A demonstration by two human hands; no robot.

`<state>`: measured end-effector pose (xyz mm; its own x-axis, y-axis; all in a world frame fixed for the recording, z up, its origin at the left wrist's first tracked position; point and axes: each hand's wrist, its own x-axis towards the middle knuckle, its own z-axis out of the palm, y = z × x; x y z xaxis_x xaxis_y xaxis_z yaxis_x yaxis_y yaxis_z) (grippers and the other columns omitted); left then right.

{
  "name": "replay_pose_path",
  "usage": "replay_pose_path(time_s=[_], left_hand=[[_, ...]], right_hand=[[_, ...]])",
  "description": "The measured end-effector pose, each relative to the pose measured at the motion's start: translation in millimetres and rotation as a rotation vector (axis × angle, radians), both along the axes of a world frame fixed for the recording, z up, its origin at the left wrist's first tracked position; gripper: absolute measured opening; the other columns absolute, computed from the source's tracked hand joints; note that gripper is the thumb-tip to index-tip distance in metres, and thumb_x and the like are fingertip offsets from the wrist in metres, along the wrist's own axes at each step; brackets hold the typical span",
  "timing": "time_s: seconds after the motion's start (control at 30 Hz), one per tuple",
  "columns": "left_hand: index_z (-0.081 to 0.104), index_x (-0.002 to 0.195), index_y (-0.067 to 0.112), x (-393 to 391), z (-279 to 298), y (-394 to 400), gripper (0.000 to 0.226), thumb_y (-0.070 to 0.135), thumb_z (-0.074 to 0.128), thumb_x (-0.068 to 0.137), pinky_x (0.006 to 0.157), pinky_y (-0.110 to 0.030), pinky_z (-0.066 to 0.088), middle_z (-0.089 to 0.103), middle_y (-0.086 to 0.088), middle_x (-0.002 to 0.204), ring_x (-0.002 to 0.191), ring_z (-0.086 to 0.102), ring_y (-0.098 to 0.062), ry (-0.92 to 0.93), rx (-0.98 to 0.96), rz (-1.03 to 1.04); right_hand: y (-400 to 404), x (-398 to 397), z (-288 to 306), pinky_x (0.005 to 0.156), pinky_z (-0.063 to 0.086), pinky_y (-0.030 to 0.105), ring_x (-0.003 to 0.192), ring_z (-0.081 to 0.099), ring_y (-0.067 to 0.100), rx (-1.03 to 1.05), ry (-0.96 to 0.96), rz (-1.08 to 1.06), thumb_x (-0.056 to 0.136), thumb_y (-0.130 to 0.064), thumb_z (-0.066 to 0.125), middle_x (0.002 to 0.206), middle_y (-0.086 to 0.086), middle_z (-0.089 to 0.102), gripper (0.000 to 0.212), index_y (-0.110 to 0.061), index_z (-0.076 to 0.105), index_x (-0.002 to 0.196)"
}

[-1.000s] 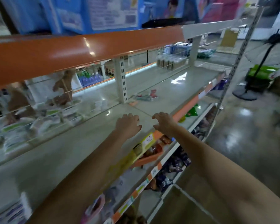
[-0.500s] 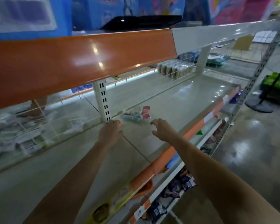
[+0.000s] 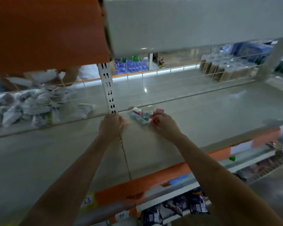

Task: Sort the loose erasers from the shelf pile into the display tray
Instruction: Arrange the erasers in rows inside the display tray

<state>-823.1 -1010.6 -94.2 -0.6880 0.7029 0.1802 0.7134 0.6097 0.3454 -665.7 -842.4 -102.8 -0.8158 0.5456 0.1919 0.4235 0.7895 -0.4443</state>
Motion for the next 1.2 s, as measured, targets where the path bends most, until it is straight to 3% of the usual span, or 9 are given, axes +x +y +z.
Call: replay_pose_path(time_s=[0.13,0.23,0.47,0.6,0.73,0.87,0.97,1.07,1.2], left_hand=[[0.066,0.105,0.012,18.9,-3.8,-7.5,0.024,0.027,0.060,0.087,0.086,-0.038,0.047,0.065,-0.011,0.105,0.099,0.057,-0.032,-0.034,0.074,0.001],[0.067,0.108,0.012,41.2,-4.4,-16.9,0.026,0.019,0.066,0.083,0.084,-0.036,0.045,0.064,-0.012,0.106,0.099,0.056,-0.032,0.002,0.161,0.008],[0.066,0.113,0.016,98.7,2.3,-47.2,0.028,0.014,0.066,0.084,0.078,-0.023,0.042,0.062,-0.002,0.104,0.095,0.057,-0.018,-0.067,0.334,-0.008],[0.067,0.109,0.028,126.5,8.2,-56.7,0.020,0.029,0.055,0.093,0.068,-0.007,0.039,0.058,0.013,0.095,0.083,0.054,-0.002,-0.221,0.429,0.048],[0.063,0.100,0.033,139.9,10.9,-62.3,0.014,0.036,0.052,0.092,0.067,-0.009,0.039,0.061,0.018,0.090,0.083,0.056,0.001,-0.351,0.457,0.106],[0.057,0.089,0.035,143.0,12.3,-71.2,0.013,0.024,0.052,0.094,0.060,-0.012,0.041,0.065,0.015,0.077,0.065,0.056,0.007,-0.465,0.527,0.103],[0.059,0.091,0.029,139.7,12.3,-81.9,0.014,0.018,0.050,0.095,0.056,-0.014,0.041,0.064,0.009,0.073,0.056,0.053,0.006,-0.490,0.513,0.140],[0.060,0.093,0.023,135.1,12.8,-95.5,0.012,0.017,0.051,0.095,0.054,-0.013,0.041,0.064,0.009,0.070,0.054,0.052,0.005,-0.497,0.498,0.137],[0.061,0.087,0.028,128.0,14.9,-120.9,0.019,0.014,0.051,0.094,0.052,-0.014,0.037,0.062,0.009,0.062,0.051,0.048,0.001,-0.520,0.505,0.141]], right_hand=[[2.6,18.8,-0.9,0.079,0.040,0.023,0.099,0.056,0.021,-0.110,0.079,0.054,0.083,-0.026,0.068,0.112,0.005,0.058,0.029,-0.017,0.065,0.110],[-0.2,38.4,-2.1,0.081,0.040,0.020,0.092,0.056,0.016,-0.184,0.150,0.077,0.081,-0.018,0.068,0.105,0.000,0.053,0.027,-0.015,0.065,0.107],[-24.6,70.5,-0.2,0.083,0.041,0.003,0.085,0.056,0.000,-0.358,0.299,0.209,0.081,-0.002,0.066,0.101,-0.006,0.055,0.026,-0.016,0.066,0.103],[-41.1,81.3,11.5,0.076,0.044,0.005,0.084,0.061,-0.006,-0.491,0.412,0.260,0.085,-0.007,0.066,0.095,-0.010,0.061,0.021,-0.024,0.065,0.097],[-51.6,84.8,19.0,0.068,0.050,0.015,0.075,0.064,0.006,-0.607,0.390,0.241,0.091,-0.016,0.057,0.081,-0.007,0.068,0.013,-0.027,0.064,0.092],[-61.8,84.1,19.5,0.070,0.056,0.025,0.068,0.065,0.009,-0.711,0.368,0.285,0.094,-0.012,0.052,0.074,-0.004,0.067,0.016,-0.021,0.064,0.089],[-69.6,79.9,18.1,0.069,0.057,0.028,0.065,0.065,0.010,-0.793,0.327,0.293,0.094,-0.013,0.051,0.073,0.000,0.067,0.014,-0.012,0.065,0.094],[-81.7,73.0,19.2,0.067,0.056,0.025,0.063,0.064,0.009,-0.856,0.264,0.317,0.094,-0.013,0.051,0.076,0.003,0.067,0.016,-0.007,0.064,0.100],[-105.9,59.5,22.8,0.063,0.055,0.019,0.061,0.065,0.007,-0.894,0.215,0.369,0.093,-0.012,0.052,0.077,0.003,0.066,0.012,-0.017,0.062,0.091]])
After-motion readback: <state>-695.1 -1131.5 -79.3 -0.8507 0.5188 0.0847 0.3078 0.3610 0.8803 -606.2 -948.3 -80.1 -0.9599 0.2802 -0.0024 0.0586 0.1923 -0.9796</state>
